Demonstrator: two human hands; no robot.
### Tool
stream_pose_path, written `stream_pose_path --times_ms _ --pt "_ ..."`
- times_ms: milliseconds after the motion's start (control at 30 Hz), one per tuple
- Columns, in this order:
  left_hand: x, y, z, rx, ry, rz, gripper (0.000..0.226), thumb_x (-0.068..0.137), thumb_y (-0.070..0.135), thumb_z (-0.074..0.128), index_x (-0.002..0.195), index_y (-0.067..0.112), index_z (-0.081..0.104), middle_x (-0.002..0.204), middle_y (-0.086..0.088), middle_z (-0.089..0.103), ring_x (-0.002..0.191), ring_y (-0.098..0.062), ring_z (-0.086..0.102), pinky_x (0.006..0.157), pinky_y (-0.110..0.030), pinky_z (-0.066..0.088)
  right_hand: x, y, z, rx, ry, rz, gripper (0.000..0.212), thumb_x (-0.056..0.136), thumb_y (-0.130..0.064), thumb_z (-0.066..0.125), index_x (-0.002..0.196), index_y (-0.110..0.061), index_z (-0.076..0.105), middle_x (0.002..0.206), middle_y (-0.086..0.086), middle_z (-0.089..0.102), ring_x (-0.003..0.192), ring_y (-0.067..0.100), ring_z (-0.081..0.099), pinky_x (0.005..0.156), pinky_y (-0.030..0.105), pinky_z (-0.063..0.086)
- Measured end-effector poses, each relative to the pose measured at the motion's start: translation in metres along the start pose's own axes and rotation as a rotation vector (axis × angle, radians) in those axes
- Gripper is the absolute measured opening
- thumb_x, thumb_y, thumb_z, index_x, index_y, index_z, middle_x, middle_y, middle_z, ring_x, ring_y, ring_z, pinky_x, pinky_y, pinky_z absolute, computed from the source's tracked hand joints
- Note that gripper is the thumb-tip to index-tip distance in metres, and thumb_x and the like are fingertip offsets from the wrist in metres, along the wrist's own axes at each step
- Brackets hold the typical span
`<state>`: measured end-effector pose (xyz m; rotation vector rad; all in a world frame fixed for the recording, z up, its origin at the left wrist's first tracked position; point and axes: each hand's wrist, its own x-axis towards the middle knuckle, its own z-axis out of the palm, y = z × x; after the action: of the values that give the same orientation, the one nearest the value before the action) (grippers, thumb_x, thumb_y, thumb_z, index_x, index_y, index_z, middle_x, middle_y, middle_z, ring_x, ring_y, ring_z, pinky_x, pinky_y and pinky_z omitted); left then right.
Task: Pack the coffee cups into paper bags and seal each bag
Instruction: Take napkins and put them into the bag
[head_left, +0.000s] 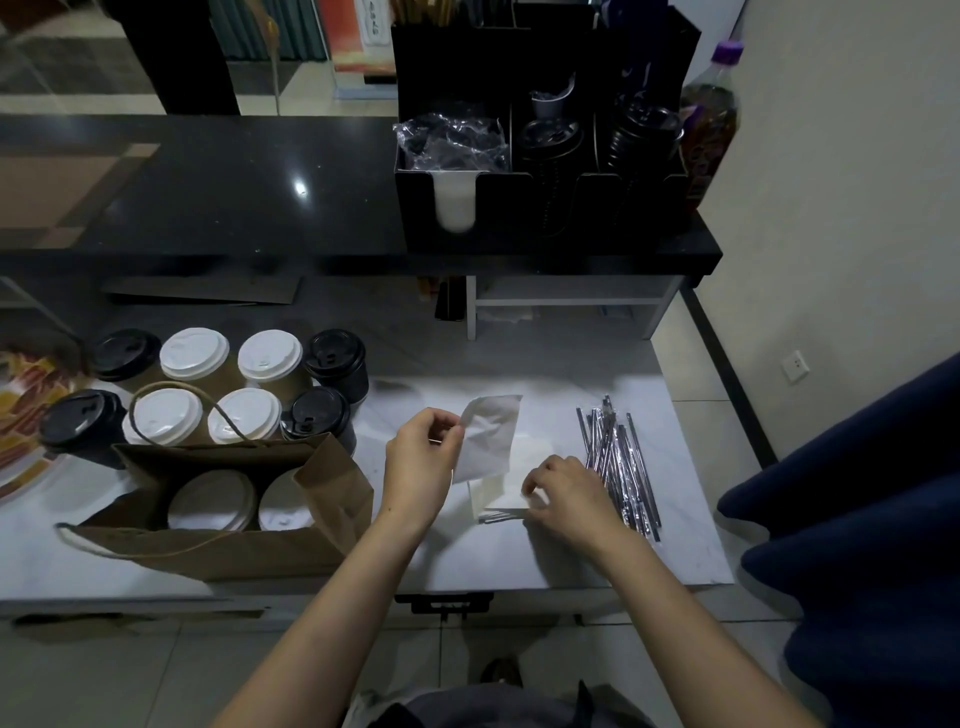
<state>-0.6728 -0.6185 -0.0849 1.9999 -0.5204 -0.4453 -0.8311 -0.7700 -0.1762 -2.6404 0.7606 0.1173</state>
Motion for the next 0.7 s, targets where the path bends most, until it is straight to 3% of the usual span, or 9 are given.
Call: stream_pose_path --times_ms 533,700 --pt "-0.001 -0.001 -0.001 -0.027 -0.003 -0.014 0.008 0.096 0.024 0.070 0.089 0.027 0.071 0.081 0.007 0.072 0.078 -0.017 0.070 0.076 -0.047 0.062 0.001 -0.003 -0.012 0.063 -0.045 0.037 0.014 0.086 -0.042 0.079 0.096 -0.033 0.079 0.115 -0.010 0.063 0.112 0.017 0.056 0.090 0.033 0.043" --pt "-0.001 0.000 -0.003 0.000 0.030 -0.032 0.008 0.096 0.024 0.066 0.091 0.026 0.070 0.084 0.009 0.072 0.081 -0.011 0.067 0.071 -0.028 0.054 0.002 -0.005 -0.015 0.085 -0.020 0.054 0.012 0.095 -0.033 0.065 0.099 -0.029 0.075 0.113 -0.006 0.066 0.110 0.021 0.058 0.091 0.036 0.046"
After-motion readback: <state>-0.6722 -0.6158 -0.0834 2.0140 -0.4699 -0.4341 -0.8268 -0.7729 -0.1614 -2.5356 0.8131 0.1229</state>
